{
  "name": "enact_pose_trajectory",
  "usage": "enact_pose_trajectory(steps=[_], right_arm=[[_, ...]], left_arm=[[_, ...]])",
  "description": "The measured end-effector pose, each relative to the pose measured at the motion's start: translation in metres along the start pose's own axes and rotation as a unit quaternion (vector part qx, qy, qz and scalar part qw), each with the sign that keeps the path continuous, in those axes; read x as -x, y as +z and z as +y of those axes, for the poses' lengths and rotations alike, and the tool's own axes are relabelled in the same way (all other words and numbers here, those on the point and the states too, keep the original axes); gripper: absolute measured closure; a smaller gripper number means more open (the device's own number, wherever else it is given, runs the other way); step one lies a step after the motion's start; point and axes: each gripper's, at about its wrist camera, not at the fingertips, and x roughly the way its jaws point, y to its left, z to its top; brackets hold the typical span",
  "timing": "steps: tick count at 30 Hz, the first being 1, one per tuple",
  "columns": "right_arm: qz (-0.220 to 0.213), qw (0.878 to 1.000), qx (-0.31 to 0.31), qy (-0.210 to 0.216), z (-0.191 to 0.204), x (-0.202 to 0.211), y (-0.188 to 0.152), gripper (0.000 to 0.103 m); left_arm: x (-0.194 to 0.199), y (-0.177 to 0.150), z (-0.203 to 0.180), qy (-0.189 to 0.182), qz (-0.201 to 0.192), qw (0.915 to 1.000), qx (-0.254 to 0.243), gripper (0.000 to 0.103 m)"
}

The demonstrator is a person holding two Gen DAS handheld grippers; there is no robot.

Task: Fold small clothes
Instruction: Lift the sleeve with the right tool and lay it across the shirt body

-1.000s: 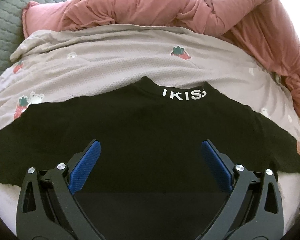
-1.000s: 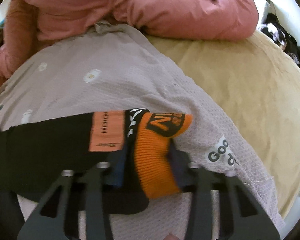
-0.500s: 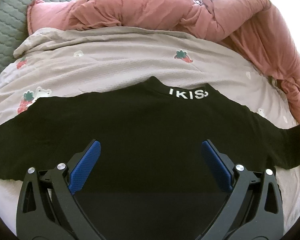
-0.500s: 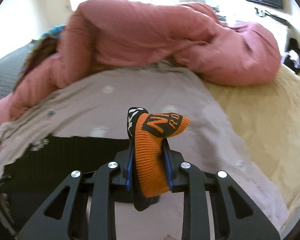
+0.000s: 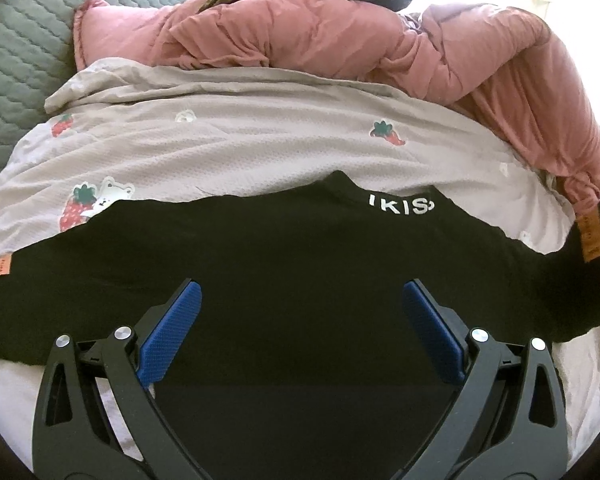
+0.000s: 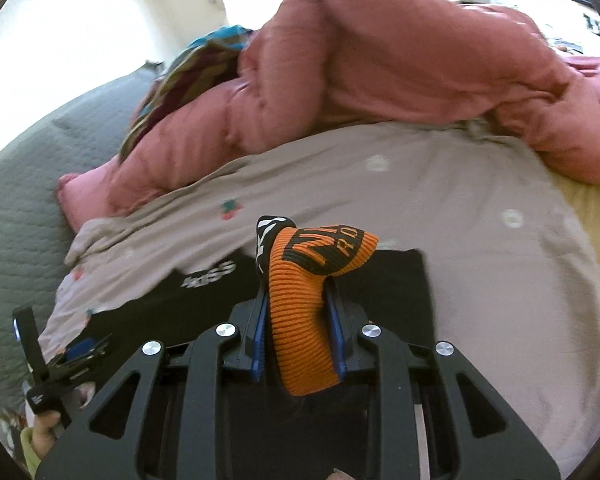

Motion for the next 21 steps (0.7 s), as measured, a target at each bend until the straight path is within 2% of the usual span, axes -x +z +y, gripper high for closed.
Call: enact_pose_trajectory(steps=[5, 8, 15, 18, 21], right_arm=[[0.016, 0.999, 0.02, 0.036, 0.043, -0.021, -0.005, 0.079], [0.032, 0.997, 0.033, 0.059, 0.069, -0.036, -0.009, 0.079], [0.058, 0.993, 0.047, 0.093, 0.11, -0.063, -0.018, 0.079], [0.065, 0.991, 0.054, 0.101, 0.123, -0.07, -0.022, 0.075], [0.068, 0.99, 0.053, 0.114, 0.13, -0.074, -0.025, 0.065]], left_arm=[[0.002, 0.003, 0.015, -0.019, 0.001, 0.9996, 0.019, 0.008], [0.004, 0.005, 0.027, -0.045, 0.006, 0.9984, 0.033, 0.008], [0.004, 0.009, 0.043, -0.053, 0.012, 0.9973, 0.049, 0.008], [0.002, 0.008, 0.047, -0.06, 0.016, 0.9966, 0.055, 0.008], [-0.001, 0.008, 0.052, -0.068, 0.024, 0.9956, 0.06, 0.008]])
